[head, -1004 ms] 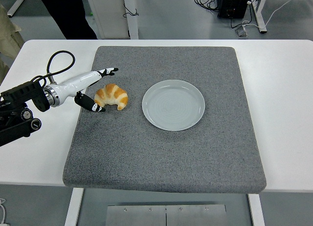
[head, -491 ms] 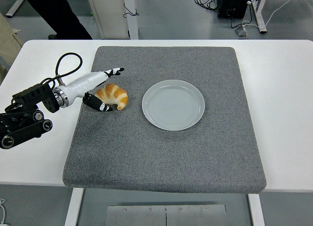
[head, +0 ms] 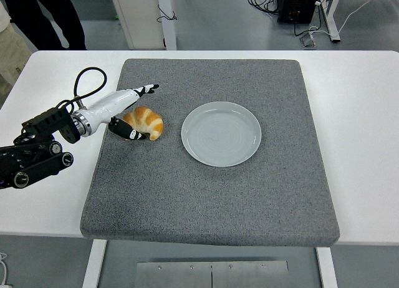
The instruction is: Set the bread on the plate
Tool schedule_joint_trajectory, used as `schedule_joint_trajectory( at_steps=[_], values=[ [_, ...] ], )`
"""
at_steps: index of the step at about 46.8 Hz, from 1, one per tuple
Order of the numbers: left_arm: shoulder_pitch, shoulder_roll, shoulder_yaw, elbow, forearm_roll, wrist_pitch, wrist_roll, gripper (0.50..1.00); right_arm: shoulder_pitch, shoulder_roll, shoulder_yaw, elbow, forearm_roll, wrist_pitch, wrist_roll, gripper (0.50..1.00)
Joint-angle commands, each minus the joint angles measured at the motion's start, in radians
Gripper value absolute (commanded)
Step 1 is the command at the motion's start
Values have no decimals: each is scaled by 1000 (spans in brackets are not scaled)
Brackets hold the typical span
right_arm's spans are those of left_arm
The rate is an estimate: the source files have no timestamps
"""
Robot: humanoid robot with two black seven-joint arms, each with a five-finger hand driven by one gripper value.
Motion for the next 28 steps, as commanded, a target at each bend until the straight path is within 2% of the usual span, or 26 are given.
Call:
schedule_joint_trajectory(
  at_steps=[1, 5, 6, 9, 10, 15, 23, 28],
  values=[
    [4, -4, 1, 5, -5, 1, 0, 829, 0, 0, 0, 0, 0, 0, 0, 1000],
    [4, -4, 1, 7, -7, 1, 0, 743, 0, 0, 0, 0, 0, 0, 0, 1000],
    [4, -4, 1, 7, -7, 1, 0, 709, 0, 0, 0, 0, 0, 0, 0, 1000],
    [4, -4, -1, 7, -11, 1, 0, 512, 0, 0, 0, 0, 0, 0, 0, 1000],
    [4, -4, 1, 7, -11, -2, -2, 500, 0, 0, 0, 0, 0, 0, 0, 1000],
    [3, -2, -1, 6, -11, -3, -6, 500, 0, 0, 0, 0, 0, 0, 0, 1000],
    [-10, -1, -2, 5, -11, -6, -63, 500, 0, 0, 0, 0, 0, 0, 0, 1000],
    [-16, 7, -13, 3, -13, -9, -66, 500, 0, 0, 0, 0, 0, 0, 0, 1000]
  ],
)
